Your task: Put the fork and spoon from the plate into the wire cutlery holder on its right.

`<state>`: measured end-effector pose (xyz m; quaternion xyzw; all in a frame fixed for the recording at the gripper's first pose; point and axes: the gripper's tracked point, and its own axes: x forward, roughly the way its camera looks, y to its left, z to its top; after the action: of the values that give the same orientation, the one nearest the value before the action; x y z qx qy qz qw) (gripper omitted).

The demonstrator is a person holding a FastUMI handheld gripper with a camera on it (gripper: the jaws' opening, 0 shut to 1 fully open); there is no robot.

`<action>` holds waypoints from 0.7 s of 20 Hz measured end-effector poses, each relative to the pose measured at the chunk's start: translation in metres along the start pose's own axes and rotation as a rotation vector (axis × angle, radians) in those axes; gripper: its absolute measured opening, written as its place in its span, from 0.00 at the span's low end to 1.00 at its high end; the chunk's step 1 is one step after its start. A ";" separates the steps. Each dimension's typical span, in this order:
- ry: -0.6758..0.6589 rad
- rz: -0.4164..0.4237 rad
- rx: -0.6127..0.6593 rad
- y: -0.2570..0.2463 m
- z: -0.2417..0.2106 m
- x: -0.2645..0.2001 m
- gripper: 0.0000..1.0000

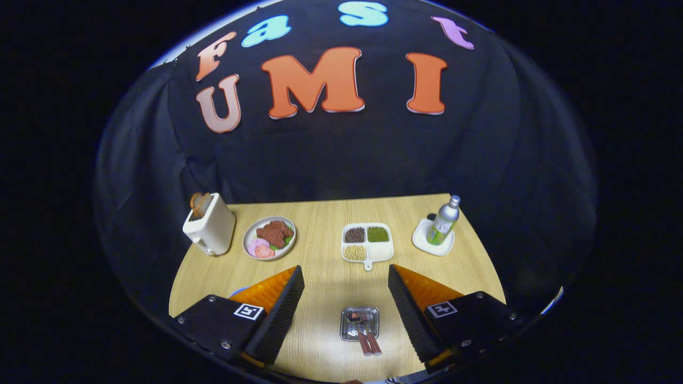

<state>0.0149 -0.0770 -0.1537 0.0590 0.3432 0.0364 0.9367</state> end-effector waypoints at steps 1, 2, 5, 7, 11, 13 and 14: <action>-0.065 0.003 -0.010 0.004 0.013 -0.003 0.95; -0.126 -0.001 -0.024 0.006 0.025 -0.006 0.95; -0.287 -0.005 -0.059 0.015 0.062 -0.019 0.95; -0.362 -0.006 -0.073 0.019 0.074 -0.027 0.95; -0.519 -0.026 -0.098 0.025 0.106 -0.052 0.95; -0.574 -0.039 -0.096 0.027 0.117 -0.062 0.95; -0.590 -0.036 -0.090 0.030 0.121 -0.066 0.96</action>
<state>0.0417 -0.0644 -0.0157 0.0191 0.0549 0.0162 0.9982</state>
